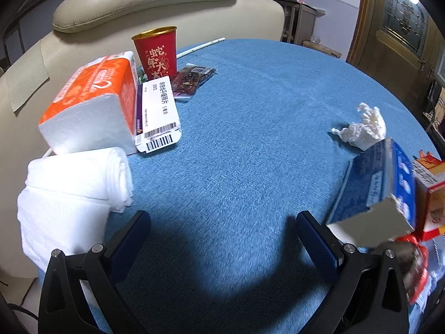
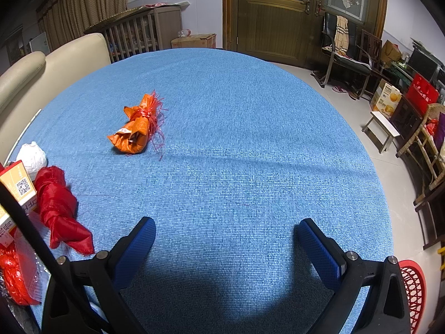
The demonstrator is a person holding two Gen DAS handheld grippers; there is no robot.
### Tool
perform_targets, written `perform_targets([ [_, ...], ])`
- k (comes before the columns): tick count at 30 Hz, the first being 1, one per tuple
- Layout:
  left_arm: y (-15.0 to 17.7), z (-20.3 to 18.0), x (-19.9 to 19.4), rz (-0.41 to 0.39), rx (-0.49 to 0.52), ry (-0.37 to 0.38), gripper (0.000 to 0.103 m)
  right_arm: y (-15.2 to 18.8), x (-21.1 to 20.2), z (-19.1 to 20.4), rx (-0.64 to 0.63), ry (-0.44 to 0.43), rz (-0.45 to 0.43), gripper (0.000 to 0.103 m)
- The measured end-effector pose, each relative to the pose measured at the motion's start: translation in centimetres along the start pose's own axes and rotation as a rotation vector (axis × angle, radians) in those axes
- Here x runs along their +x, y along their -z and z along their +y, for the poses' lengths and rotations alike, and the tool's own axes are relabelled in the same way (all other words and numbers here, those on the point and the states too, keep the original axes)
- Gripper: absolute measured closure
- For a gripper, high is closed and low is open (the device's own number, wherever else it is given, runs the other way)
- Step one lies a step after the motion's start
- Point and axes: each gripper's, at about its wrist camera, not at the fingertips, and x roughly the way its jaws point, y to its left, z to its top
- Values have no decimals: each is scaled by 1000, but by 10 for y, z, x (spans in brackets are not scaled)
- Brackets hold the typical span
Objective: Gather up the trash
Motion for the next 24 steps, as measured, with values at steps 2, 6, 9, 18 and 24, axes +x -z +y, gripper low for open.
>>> perform_targets([
  [2, 2, 2, -18, -41, 6, 5, 0, -1, -2, -2, -21, -28, 11, 0],
  [6, 7, 4, -53, -85, 23, 22, 0, -1, -28, -19, 14, -44, -49, 0],
  [9, 14, 6, -73, -105, 18, 57, 0, 0, -55, -22, -6, -92, -68, 0],
  [18, 51, -17, -130, -123, 124, 189, 0, 47, -130, -27, -82, -232, -57, 0],
  [24, 71, -22, -150, -121, 143, 261, 0, 81, -165, -30, -69, -291, -74, 0],
])
